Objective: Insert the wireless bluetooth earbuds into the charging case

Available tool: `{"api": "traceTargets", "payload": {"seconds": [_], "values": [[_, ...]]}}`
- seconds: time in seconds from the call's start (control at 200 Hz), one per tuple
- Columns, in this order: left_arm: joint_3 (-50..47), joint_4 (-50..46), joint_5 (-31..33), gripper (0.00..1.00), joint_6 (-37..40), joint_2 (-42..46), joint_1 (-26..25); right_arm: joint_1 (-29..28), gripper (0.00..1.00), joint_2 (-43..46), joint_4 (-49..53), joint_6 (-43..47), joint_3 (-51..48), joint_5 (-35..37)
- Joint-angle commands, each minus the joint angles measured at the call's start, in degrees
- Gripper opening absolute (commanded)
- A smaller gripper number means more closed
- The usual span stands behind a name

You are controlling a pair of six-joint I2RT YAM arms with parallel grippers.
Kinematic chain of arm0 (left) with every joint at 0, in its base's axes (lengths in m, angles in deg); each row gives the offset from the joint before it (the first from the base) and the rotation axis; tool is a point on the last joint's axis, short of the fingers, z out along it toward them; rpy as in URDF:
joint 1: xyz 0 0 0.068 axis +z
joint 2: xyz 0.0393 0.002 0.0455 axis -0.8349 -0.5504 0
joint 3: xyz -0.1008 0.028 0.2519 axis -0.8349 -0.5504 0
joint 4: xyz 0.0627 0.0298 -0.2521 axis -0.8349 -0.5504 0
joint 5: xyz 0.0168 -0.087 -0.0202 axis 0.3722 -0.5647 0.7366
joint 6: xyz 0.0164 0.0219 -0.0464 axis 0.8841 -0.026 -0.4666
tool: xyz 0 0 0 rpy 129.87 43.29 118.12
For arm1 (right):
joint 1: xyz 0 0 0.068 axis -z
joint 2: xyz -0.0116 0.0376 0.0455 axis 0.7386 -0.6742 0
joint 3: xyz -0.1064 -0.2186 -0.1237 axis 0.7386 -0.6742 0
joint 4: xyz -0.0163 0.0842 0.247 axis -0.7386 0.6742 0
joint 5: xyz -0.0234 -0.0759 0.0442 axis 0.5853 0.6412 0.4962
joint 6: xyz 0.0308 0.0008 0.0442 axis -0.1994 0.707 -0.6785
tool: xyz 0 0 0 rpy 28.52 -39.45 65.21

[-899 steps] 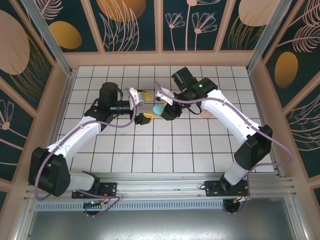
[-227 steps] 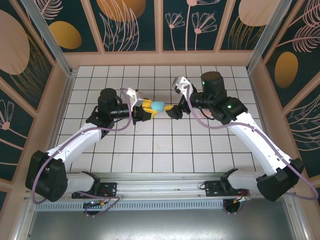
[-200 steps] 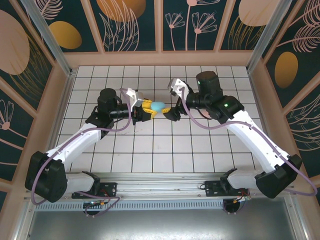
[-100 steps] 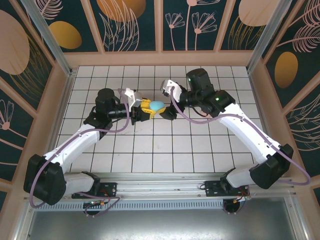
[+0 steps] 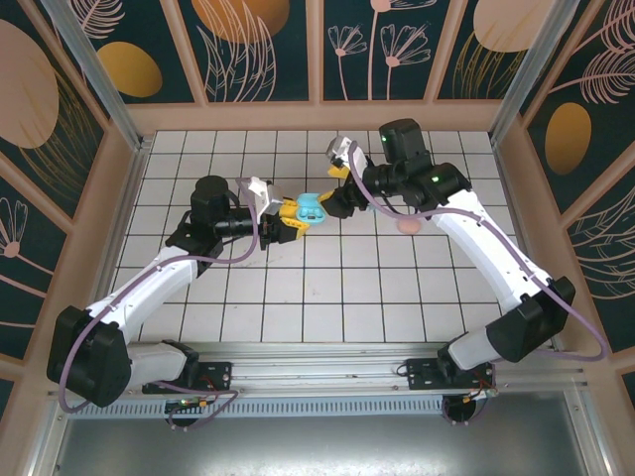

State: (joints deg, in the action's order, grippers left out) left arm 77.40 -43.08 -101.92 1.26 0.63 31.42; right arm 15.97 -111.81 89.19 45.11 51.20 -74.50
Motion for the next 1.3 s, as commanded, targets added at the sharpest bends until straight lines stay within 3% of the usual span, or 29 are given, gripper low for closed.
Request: {"api": "traceTargets", "payload": {"seconds": [0.0, 0.305, 0.625, 0.796, 0.921, 1.106, 1.296], "values": [[1.3, -0.5, -1.6, 0.17, 1.3, 1.1, -0.2, -0.1, 0.76, -0.8, 0.3, -2.3, 2.1, -1.0], [-0.3, 1.1, 1.9, 0.18, 0.0, 1.6, -0.2, -0.1, 0.79, 2.1, -4.4, -7.5, -0.7, -0.5], [-2.3, 3.4, 4.7, 0.18, -1.2, 2.1, -0.1, 6.0, 0.84, 10.8, -10.6, -17.8, -7.6, 1.5], [-3.0, 4.1, 6.2, 0.18, -1.6, 2.6, -0.1, 10.2, 0.88, 11.8, -10.2, -27.0, -10.2, 7.2], [-3.5, 4.3, 7.9, 0.19, -1.5, 3.4, -0.2, 15.1, 0.87, 9.5, -8.2, -34.5, -12.4, 10.3], [-3.7, 4.2, 9.2, 0.19, -1.4, 4.0, -0.1, 21.5, 0.82, 0.8, -4.4, -45.6, -11.1, 8.7], [-3.6, 4.2, 9.9, 0.19, -1.7, 4.4, -0.2, 22.9, 0.72, -10.7, -3.5, -49.2, -6.7, 8.5]]}}
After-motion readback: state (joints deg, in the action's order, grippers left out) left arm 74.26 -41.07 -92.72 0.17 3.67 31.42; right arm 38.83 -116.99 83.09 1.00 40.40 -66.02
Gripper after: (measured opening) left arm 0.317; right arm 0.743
